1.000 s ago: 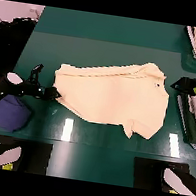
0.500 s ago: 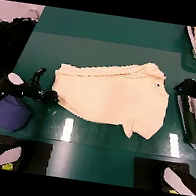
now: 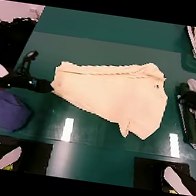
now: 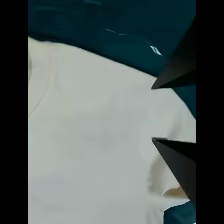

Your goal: Fold the shirts.

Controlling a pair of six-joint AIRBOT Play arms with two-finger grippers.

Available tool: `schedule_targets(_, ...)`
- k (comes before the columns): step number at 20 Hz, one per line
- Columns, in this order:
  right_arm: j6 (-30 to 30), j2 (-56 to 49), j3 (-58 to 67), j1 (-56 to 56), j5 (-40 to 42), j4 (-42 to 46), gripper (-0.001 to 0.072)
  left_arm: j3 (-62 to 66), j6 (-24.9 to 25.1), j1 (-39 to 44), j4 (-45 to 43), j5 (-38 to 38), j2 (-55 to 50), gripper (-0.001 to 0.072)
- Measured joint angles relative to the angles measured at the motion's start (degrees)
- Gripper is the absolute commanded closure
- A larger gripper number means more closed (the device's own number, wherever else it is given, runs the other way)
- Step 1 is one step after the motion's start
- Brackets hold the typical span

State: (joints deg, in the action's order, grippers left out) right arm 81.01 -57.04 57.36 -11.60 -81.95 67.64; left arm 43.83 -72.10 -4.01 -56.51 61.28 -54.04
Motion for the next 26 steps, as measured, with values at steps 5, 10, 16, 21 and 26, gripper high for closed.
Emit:
schedule_targets(5, 0.0, 4.1, -16.9, -9.1, -1.2, -0.1, 0.0273, 1.3, -1.8, 0.0, 0.0, 3.3, 5.1, 0.0683)
schedule_targets(10, 0.0, 1.7, -27.6, -7.3, 5.5, -4.3, 0.0287, 1.6, -2.6, 0.0, 0.1, 3.8, 6.2, 0.0683)
schedule_targets(16, -0.2, -6.9, -24.0, 4.4, 14.6, -7.0, 0.0696, 1.7, -3.3, 0.0, 0.1, 3.9, 6.4, 0.0683)
schedule_targets(21, -1.3, -5.5, -12.2, 10.7, 15.7, -7.4, 0.0697, 8.7, -5.6, 0.0, -1.8, 4.3, 8.0, 0.0684)
schedule_targets(26, -1.5, 4.1, 12.1, 10.6, 15.5, -7.6, 0.0697, 30.4, -7.1, 0.0, -7.3, 4.4, 11.6, 0.0684)
